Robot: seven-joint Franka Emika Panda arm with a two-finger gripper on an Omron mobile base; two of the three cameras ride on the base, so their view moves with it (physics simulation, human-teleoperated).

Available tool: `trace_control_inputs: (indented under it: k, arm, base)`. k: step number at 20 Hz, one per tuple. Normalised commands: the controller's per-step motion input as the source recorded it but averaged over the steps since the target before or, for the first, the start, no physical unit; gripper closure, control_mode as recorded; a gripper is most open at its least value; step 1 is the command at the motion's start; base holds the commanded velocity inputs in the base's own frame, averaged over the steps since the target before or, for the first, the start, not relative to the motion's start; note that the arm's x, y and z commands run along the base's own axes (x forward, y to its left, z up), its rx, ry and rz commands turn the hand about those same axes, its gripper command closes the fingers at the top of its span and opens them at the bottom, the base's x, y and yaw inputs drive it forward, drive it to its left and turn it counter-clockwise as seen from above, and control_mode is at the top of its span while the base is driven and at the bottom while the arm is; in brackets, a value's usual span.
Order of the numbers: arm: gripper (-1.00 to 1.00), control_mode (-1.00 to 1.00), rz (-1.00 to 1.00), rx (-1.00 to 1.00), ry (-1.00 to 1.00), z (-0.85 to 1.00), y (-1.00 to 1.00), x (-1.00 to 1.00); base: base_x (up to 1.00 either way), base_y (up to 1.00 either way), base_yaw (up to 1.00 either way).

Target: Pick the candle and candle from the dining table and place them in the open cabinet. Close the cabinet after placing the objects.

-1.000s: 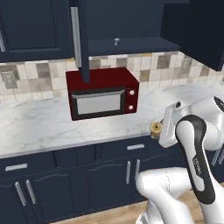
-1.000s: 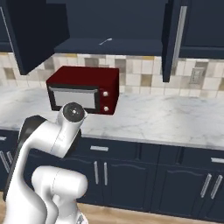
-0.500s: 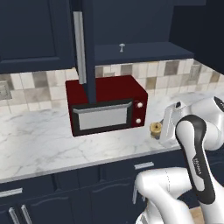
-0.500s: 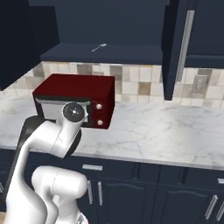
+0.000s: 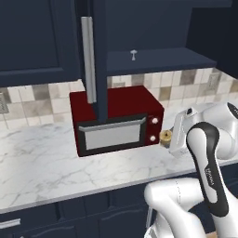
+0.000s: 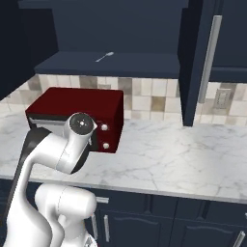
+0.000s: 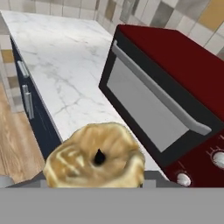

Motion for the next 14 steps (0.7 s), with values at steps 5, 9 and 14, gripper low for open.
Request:
trace_control_inputs:
  k: [5, 9, 14]
  arm:
    - [1.00, 1.00, 0.00, 0.00, 0.00, 0.00, 0.00, 0.00]
    - [1.00, -1.00, 0.00, 0.00, 0.03, 0.11, 0.00, 0.01]
    - [1.00, -1.00, -0.10, 0.00, -0.02, 0.43, 0.03, 0.00]
  base:
    - [0.30, 0.00, 0.00]
    - [0.00, 0.00, 0.00]
    - [0.00, 0.00, 0.00]
